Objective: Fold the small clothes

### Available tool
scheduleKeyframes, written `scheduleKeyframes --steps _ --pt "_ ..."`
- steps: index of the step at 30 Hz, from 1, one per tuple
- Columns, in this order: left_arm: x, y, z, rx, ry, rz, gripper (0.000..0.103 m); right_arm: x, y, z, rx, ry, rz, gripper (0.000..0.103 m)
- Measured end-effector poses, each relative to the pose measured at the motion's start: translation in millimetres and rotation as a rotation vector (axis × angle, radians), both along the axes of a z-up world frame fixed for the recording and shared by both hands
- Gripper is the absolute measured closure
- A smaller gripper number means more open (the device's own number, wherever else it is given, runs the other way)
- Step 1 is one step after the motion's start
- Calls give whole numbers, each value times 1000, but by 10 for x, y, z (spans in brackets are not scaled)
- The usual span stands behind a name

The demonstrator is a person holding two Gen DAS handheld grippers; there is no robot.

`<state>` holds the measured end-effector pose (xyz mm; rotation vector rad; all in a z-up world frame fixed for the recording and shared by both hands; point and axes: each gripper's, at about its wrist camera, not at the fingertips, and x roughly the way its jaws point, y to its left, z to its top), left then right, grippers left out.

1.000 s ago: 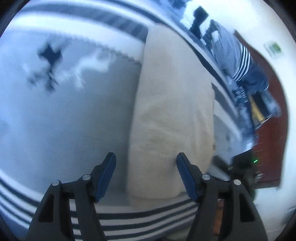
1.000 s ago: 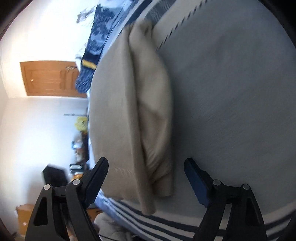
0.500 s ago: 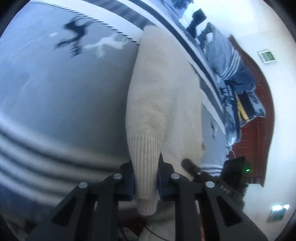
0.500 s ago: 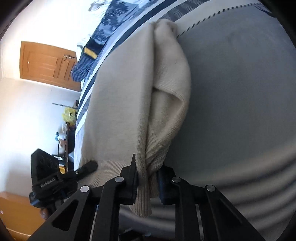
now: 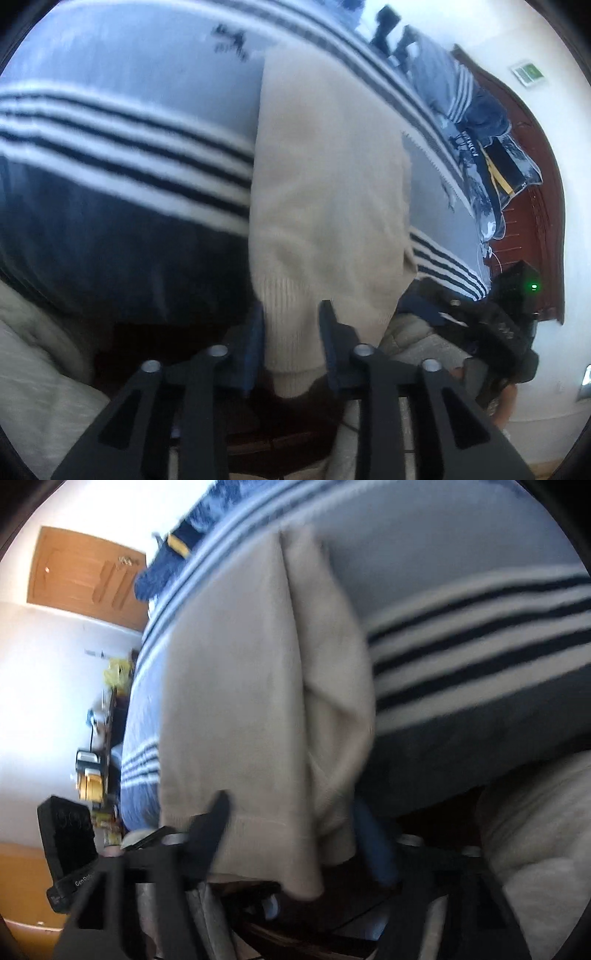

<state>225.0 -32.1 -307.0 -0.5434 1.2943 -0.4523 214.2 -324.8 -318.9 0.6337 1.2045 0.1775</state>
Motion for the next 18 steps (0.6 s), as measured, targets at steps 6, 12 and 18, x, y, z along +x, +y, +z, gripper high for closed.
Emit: scheduleKeyframes --steps 6,12,18 --pt "355 143 301 82 -140 17 41 175 -144 426 -106 -98 22 15" --pt "1213 54 24 59 -82 21 37 1152 -133 374 -159 -99 118 10" --pt "1810 -161 -300 44 -31 6 37 1917 -387 -114 -52 -22 110 10"
